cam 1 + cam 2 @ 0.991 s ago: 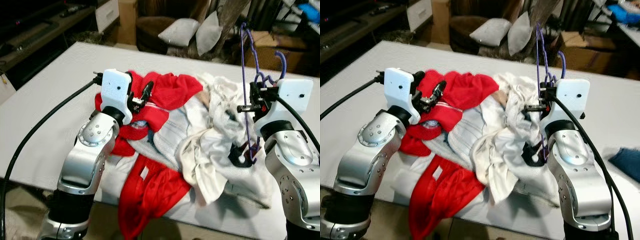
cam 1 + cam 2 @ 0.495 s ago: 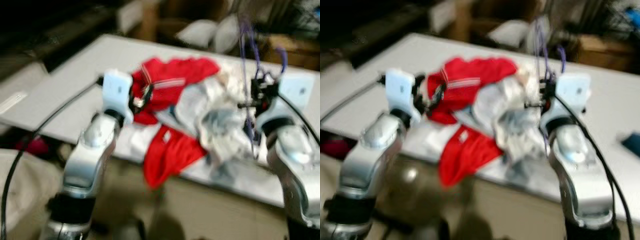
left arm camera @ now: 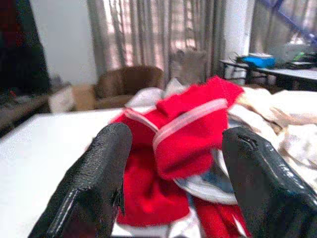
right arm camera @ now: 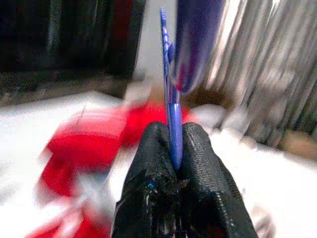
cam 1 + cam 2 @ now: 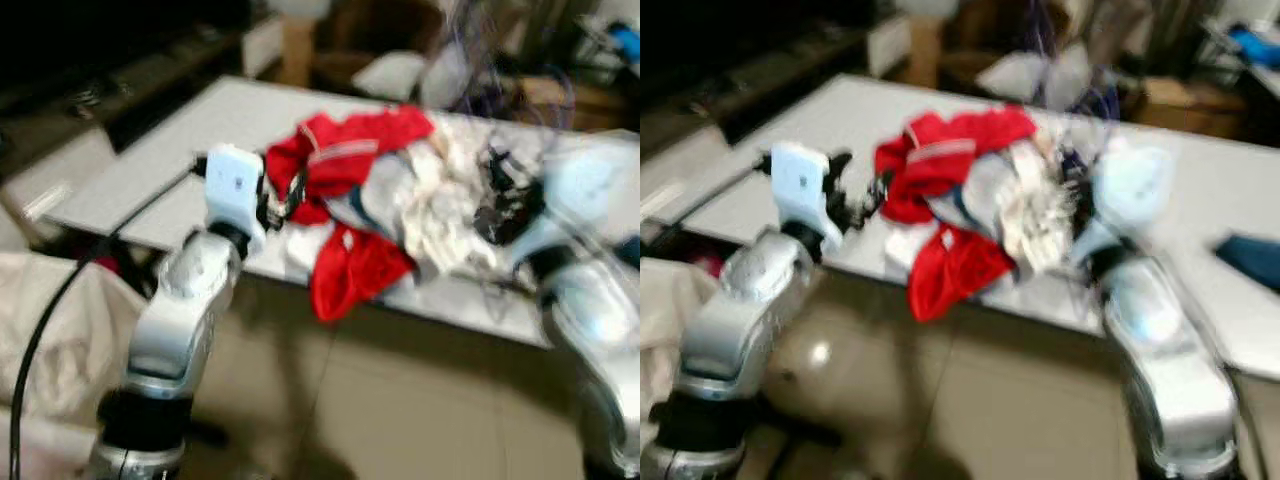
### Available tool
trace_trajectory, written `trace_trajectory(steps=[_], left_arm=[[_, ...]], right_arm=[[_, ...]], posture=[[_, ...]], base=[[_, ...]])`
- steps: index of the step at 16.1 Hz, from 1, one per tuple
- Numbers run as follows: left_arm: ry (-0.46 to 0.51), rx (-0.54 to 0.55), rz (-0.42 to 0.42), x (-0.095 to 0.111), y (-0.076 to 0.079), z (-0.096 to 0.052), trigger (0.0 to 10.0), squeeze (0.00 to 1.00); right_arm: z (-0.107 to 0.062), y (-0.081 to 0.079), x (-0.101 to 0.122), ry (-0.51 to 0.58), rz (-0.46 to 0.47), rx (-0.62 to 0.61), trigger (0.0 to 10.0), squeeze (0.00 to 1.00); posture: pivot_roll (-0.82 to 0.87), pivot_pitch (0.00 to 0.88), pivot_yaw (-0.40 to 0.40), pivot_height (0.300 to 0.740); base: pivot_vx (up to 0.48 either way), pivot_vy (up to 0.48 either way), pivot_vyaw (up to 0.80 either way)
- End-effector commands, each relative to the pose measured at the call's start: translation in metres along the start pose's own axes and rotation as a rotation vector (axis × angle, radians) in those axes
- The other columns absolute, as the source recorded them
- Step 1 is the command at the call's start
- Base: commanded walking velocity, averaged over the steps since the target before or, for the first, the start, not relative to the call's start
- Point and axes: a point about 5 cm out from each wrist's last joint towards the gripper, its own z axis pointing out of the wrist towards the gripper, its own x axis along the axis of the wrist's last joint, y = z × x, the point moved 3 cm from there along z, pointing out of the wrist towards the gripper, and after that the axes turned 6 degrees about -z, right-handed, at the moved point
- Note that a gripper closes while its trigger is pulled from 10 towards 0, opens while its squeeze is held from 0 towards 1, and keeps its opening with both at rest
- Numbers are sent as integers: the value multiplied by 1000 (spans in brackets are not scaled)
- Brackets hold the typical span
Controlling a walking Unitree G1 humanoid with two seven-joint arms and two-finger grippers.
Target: Hang hanger
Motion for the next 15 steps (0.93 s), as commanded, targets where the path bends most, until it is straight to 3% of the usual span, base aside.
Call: trace_trajectory(steps=[1,3,5,7,9,13,15], left_arm=[[3,-9,-44,-3,0,-3,10000,0],[-58,0,-43,-26,-4,-14,10000,0],[-80,7,-45,-34,-5,-18,10000,0],[-82,3,-29,-39,-3,-23,10000,0],[-64,0,-21,-35,0,-21,10000,0],[-28,-4,-27,-28,5,-18,10000,0],[-13,-7,-34,-25,6,-17,10000,0]], right_arm=[[-1,2,1,3,2,-5,10000,0],[-9,-5,-30,-100,16,5,10000,0],[-13,-6,-41,-139,16,-3,10000,0],[-19,1,-57,-198,-56,-80,10000,0],[-21,8,-62,-206,-92,-142,10000,0],[-24,14,-40,-65,-32,-195,10000,0],[-25,13,-37,-48,-21,-203,10000,0]], posture=[[59,0,-23,740],[59,0,-22,740],[59,0,-22,740],[60,1,-20,740],[59,13,-23,740],[48,22,-17,740],[44,24,-14,740]], base=[[0,0,0],[0,0,0],[0,0,0],[0,0,0],[0,-268,0],[0,-312,0],[0,-330,0]])
